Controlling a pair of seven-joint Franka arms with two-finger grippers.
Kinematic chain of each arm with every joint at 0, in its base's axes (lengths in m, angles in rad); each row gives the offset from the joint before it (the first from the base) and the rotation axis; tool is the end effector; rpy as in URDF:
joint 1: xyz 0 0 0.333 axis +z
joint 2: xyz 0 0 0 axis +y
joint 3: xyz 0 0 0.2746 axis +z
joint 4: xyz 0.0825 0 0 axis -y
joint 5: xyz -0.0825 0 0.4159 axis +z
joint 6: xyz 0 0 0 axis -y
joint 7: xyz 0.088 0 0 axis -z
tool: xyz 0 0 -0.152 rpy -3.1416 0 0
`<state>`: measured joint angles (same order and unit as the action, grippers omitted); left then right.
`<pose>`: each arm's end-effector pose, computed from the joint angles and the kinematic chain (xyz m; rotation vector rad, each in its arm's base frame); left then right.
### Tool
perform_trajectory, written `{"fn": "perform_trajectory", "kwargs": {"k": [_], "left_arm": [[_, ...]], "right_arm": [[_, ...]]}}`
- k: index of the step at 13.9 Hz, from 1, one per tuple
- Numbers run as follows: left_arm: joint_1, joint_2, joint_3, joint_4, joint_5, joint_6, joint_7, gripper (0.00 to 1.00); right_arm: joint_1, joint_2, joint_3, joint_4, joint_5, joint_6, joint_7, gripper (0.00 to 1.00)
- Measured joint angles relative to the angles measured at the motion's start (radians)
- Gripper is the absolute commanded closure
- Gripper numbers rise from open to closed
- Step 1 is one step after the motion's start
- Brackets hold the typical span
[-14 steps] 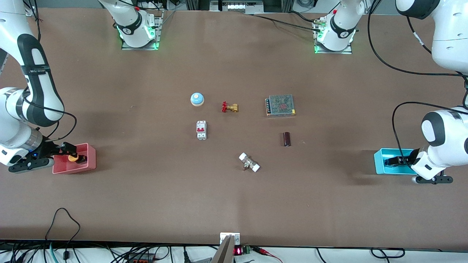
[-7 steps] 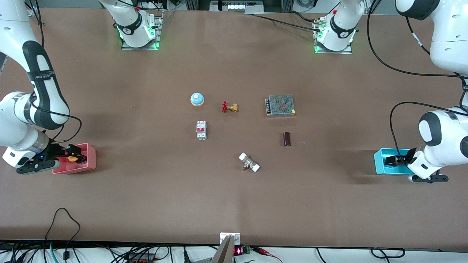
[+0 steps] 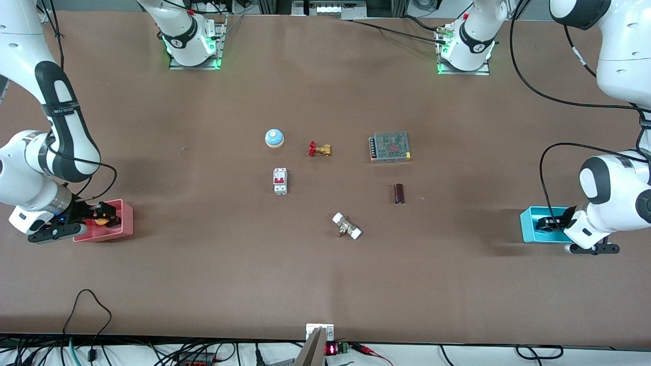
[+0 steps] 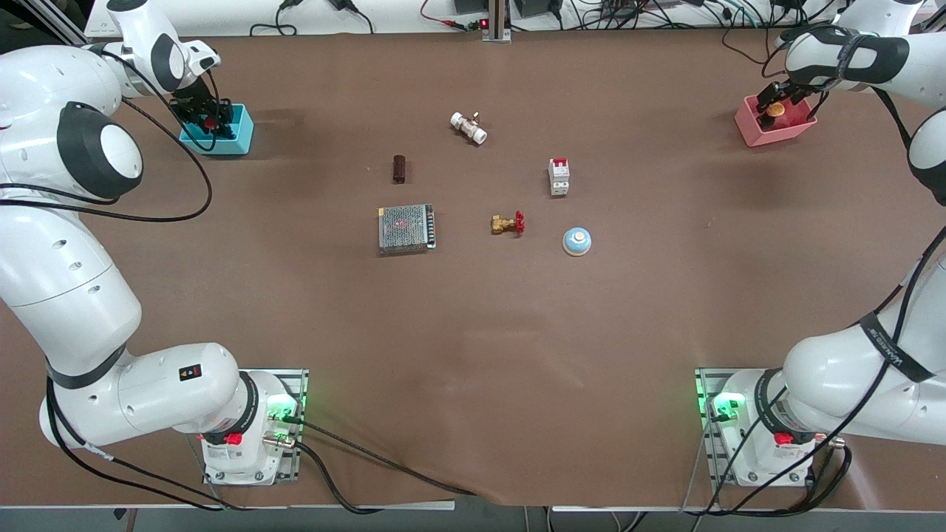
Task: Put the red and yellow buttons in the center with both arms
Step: 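Close the right gripper on the yellow button while the left gripper grasps the red, then lift the yellow button with the right gripper while the left gripper lifts the red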
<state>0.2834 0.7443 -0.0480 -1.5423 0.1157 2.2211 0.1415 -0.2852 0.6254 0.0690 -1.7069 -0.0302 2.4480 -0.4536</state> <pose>0.6716 0.1708 0.1116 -3.0952 -0.0503 0.1139 0.6743 -0.1502 0.1402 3.0924 0.3793 0.1826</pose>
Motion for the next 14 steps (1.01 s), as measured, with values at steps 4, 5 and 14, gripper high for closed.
{"fn": "perform_trajectory", "kwargs": {"k": [4,5,14], "left_arm": [[0.000,0.000,-0.003,0.003,0.000,0.001,0.001,0.59],[0.000,0.000,-0.003,0.003,0.000,0.002,0.002,0.59],[-0.002,-0.109,-0.008,0.063,0.000,-0.169,0.048,0.59]], "right_arm": [[0.000,0.006,0.001,0.000,0.000,0.001,0.000,0.34],[0.001,0.009,0.001,0.000,0.000,0.001,0.000,0.38],[0.003,0.011,0.002,0.000,0.000,0.002,-0.003,0.64]]}}
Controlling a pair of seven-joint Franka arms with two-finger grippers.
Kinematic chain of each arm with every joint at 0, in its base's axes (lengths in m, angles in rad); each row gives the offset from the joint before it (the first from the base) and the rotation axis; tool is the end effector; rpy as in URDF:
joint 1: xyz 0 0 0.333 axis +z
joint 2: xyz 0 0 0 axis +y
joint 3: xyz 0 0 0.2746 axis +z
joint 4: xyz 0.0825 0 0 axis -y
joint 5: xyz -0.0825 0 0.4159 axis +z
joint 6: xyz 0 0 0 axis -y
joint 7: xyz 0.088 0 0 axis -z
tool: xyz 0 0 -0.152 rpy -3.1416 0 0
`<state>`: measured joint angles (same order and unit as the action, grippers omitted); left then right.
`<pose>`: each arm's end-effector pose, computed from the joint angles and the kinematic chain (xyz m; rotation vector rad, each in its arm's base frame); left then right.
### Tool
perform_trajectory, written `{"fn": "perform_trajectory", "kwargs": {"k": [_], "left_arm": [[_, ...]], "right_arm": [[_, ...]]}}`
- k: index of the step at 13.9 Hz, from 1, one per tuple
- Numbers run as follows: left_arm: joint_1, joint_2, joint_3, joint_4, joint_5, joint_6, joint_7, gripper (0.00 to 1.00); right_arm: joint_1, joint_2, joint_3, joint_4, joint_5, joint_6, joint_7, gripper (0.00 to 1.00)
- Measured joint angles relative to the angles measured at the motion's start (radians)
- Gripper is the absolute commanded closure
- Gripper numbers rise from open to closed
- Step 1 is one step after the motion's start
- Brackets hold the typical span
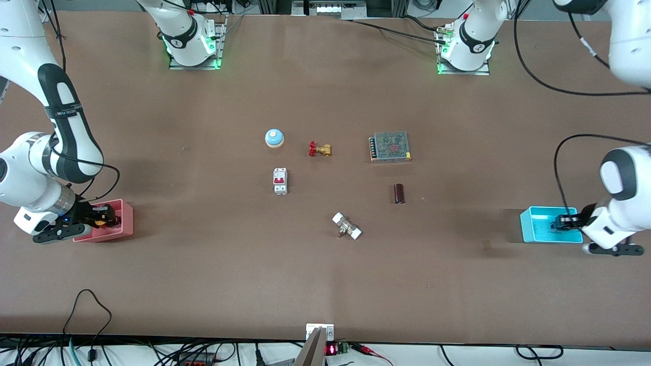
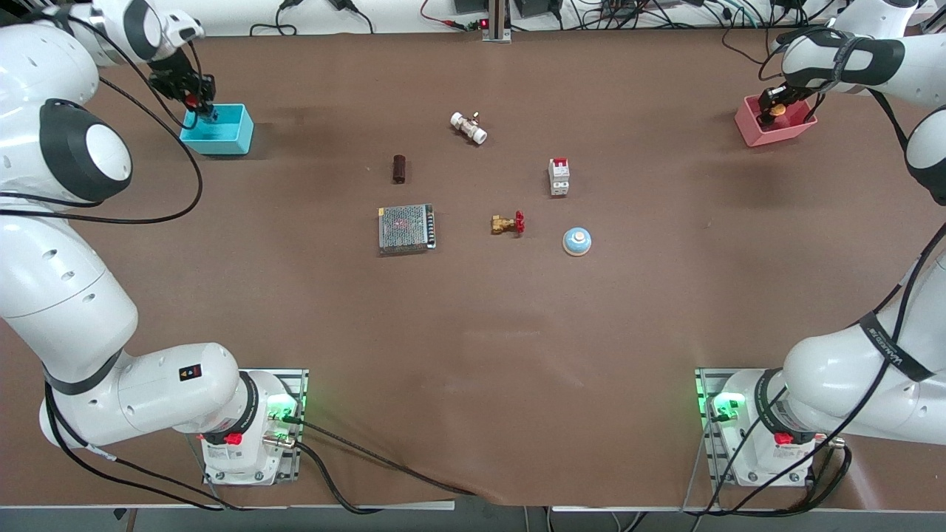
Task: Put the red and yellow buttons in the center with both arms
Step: 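Lift the yellow button with the right gripper while the left gripper lifts the red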
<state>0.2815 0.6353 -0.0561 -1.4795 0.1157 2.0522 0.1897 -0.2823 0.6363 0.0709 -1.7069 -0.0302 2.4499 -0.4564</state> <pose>0.6855 0.1718 0.2040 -3.0863 0.0172 0.1138 0.6732 -0.1465 0.1329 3.0965 0.3908 0.1708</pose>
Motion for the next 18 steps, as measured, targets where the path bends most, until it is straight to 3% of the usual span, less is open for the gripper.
{"fn": "perform_trajectory", "kwargs": {"k": [4,8,11,13,15,18], "left_arm": [[-0.007,-0.076,-0.062,0.004,-0.002,-0.160,-0.024,0.59],[-0.017,-0.079,-0.155,-0.040,-0.052,-0.201,-0.113,0.59],[-0.049,-0.073,-0.166,-0.107,-0.087,-0.170,-0.202,0.59],[-0.080,-0.073,-0.168,-0.146,-0.089,-0.141,-0.278,0.59],[-0.102,-0.072,-0.168,-0.198,-0.089,-0.068,-0.330,0.59],[-0.114,-0.069,-0.168,-0.290,-0.089,0.043,-0.366,0.59]], "right_arm": [[0.000,-0.011,0.000,0.013,0.000,-0.033,0.000,0.64],[0.000,-0.132,0.016,0.040,0.000,-0.253,0.000,0.64],[0.003,-0.258,0.068,0.043,0.009,-0.411,0.044,0.65],[0.015,-0.315,0.128,0.040,0.011,-0.483,0.174,0.65],[0.071,-0.341,0.179,0.026,0.012,-0.503,0.350,0.65],[0.204,-0.342,0.193,-0.017,0.009,-0.464,0.574,0.65]]}}
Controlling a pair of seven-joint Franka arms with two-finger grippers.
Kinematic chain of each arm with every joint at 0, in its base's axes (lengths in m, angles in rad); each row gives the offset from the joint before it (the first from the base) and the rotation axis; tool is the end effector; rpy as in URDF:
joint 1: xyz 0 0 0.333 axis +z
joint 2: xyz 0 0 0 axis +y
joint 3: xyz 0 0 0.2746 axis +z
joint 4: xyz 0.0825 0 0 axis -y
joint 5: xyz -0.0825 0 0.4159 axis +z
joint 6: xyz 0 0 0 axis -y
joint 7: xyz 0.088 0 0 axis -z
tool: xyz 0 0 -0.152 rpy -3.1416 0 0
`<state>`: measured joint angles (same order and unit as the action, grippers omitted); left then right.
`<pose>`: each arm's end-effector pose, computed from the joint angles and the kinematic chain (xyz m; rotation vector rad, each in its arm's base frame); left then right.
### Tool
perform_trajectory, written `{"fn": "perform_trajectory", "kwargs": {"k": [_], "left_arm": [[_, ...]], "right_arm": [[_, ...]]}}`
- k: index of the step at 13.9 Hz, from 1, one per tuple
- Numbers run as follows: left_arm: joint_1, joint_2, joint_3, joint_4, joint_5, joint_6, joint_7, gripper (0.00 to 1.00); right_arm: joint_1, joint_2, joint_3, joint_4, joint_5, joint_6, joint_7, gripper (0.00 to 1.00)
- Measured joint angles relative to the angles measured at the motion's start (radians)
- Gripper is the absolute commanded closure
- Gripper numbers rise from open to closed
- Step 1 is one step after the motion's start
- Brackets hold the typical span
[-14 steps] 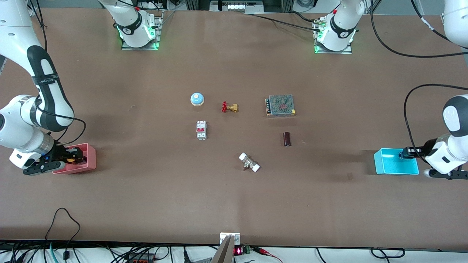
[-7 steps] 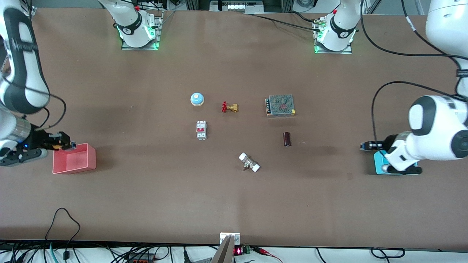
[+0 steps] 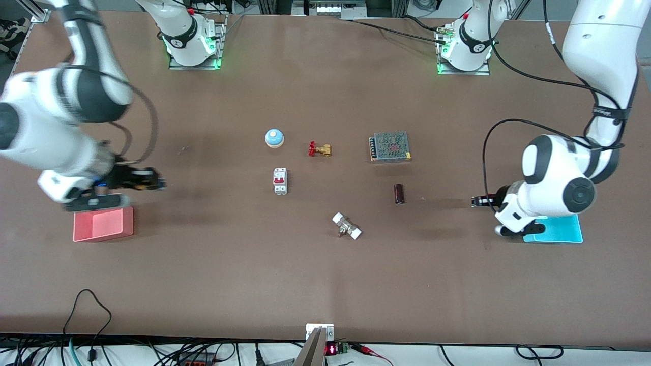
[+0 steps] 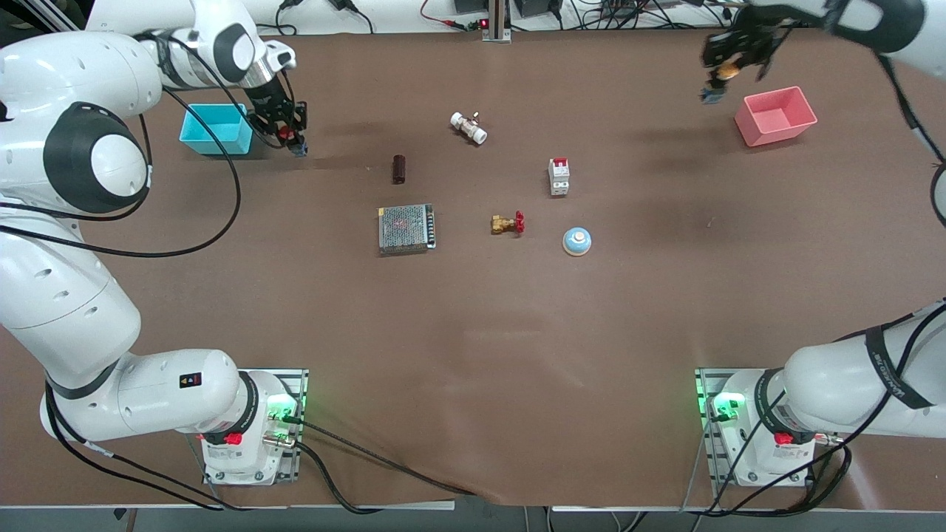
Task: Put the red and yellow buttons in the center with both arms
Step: 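Lift the yellow button with the right gripper while the left gripper lifts the red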
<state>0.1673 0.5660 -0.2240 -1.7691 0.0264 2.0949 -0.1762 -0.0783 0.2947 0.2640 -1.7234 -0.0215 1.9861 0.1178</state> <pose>0.6252 -0.0360 0.1320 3.0400 0.1887 -0.3614 0.6429 0.1125 0.3178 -3.0871 -0.1031 0.0463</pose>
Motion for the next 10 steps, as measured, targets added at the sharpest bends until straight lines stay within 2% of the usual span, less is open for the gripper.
{"fn": "perform_trajectory", "kwargs": {"k": [2,6,8,10], "left_arm": [[-0.008,0.002,0.000,-0.025,0.000,0.027,-0.017,0.59],[-0.016,0.007,0.000,-0.053,0.000,0.082,-0.030,0.55],[-0.016,0.009,0.001,-0.064,0.000,0.090,-0.032,0.42],[-0.016,0.010,0.001,-0.067,0.000,0.093,-0.035,0.14]], "right_arm": [[0.057,0.003,0.000,-0.065,-0.019,0.095,0.081,0.65],[0.088,0.024,0.000,-0.183,-0.065,0.256,0.120,0.65],[0.107,0.039,0.000,-0.211,-0.097,0.311,0.151,0.65],[0.127,0.063,0.000,-0.227,-0.134,0.352,0.184,0.65]]}}
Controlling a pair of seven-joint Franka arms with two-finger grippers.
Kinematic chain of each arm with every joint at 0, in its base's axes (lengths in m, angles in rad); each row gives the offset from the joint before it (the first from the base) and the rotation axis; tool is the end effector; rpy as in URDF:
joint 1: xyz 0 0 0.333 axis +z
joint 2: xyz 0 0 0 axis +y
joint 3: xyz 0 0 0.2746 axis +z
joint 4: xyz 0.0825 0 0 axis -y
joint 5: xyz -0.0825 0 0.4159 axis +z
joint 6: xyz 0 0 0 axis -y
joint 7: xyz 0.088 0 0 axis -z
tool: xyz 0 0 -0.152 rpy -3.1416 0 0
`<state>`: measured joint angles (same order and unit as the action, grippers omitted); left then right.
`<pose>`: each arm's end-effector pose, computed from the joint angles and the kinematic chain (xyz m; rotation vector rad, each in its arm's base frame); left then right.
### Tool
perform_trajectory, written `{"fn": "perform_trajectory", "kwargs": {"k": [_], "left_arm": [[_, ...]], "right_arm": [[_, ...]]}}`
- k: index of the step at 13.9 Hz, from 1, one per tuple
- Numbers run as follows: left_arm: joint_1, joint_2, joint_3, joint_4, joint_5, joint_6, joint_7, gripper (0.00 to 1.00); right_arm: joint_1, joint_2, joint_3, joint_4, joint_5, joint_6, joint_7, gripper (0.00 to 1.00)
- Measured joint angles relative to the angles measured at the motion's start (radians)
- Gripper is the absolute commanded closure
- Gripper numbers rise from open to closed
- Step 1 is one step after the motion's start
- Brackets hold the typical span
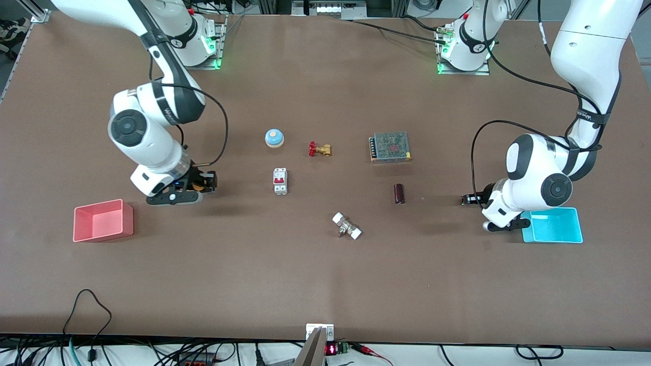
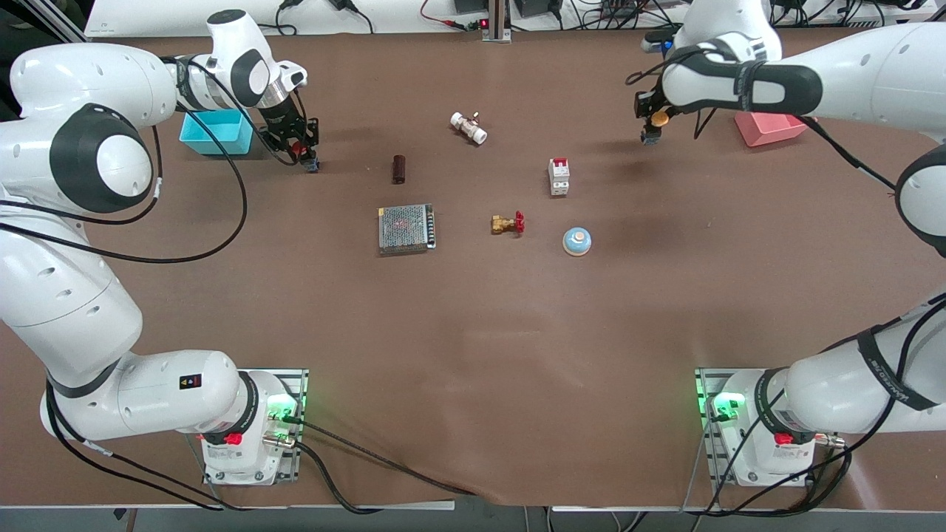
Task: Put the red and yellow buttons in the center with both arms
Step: 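Lift the yellow button with the right gripper while the left gripper lifts the red, then lower the red button onto the table with the left gripper and release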
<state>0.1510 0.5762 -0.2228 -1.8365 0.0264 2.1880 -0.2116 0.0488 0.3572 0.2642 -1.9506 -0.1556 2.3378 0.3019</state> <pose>0.6106 -0.0483 0.1037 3.0414 0.2199 -0.3412 0.6022 0.1891 0.2012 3.1285 0.1546 0.0795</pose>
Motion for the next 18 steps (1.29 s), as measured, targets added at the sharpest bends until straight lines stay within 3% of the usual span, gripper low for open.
{"fn": "perform_trajectory", "kwargs": {"k": [2,6,11,14,18], "left_arm": [[0.000,0.001,0.000,0.000,0.000,0.000,-0.005,0.04],[0.000,0.002,0.000,-0.001,0.000,0.000,-0.010,0.03],[0.000,-0.038,0.000,0.021,0.000,-0.029,-0.012,0.00],[0.002,-0.116,0.001,0.086,0.000,-0.169,-0.012,0.00],[0.003,-0.191,0.001,0.259,0.000,-0.423,0.002,0.00]], "right_arm": [[0.016,0.032,0.000,-0.006,-0.028,0.038,0.024,0.65],[0.022,0.089,-0.001,-0.007,-0.088,0.090,0.059,0.65],[0.022,0.123,-0.001,-0.007,-0.091,0.128,0.059,0.63],[0.022,0.142,-0.001,-0.007,-0.091,0.149,0.060,0.60],[0.022,0.148,-0.001,-0.007,-0.091,0.157,0.060,0.50]]}}
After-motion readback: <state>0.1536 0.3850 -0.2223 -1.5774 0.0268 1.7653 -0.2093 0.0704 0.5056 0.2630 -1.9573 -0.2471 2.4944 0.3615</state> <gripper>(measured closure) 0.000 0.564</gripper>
